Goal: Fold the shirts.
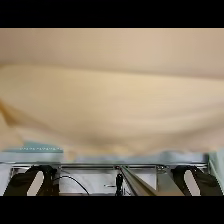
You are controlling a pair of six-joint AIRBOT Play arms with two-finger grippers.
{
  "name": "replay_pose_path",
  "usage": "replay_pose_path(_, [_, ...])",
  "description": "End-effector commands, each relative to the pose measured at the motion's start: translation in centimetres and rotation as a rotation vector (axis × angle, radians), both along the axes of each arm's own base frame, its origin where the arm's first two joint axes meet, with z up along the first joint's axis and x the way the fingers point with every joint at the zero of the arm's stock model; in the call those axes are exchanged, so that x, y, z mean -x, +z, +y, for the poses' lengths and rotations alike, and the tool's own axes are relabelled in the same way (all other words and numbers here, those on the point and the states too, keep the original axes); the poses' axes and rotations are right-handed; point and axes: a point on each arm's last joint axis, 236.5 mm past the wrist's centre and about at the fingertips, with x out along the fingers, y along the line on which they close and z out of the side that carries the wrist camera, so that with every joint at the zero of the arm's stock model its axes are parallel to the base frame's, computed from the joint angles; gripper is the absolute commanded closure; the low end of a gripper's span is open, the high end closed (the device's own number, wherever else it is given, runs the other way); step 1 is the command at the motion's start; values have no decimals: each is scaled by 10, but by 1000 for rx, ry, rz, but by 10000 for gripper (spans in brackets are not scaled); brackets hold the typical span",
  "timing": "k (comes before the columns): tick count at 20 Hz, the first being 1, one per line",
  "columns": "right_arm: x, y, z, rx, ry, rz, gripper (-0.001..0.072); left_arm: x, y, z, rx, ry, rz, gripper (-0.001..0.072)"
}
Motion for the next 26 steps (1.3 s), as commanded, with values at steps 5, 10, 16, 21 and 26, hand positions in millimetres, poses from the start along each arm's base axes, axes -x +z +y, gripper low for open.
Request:
replay_pose_path(5, [-31, -88, -19, -67, -24, 298, 691, -93, -149, 11, 115, -1, 467, 686])
replay_pose_path(10, [-124, -184, -43, -129, -32, 427, 691, -193, -277, -12, 223, -137, 762, 686])
replay_pose_path(16, [-274, -284, -54, -294, 39, 536, 691, -328, -371, -37, 320, -145, 815, 685])
replay_pose_path(21, [-354, -371, -45, -512, 82, 696, 691, -378, -452, -73, 388, -135, 961, 685])
replay_pose_path(26, [-360, -413, -29, -502, 215, 797, 690, -368, -484, -80, 365, -170, 1075, 685])
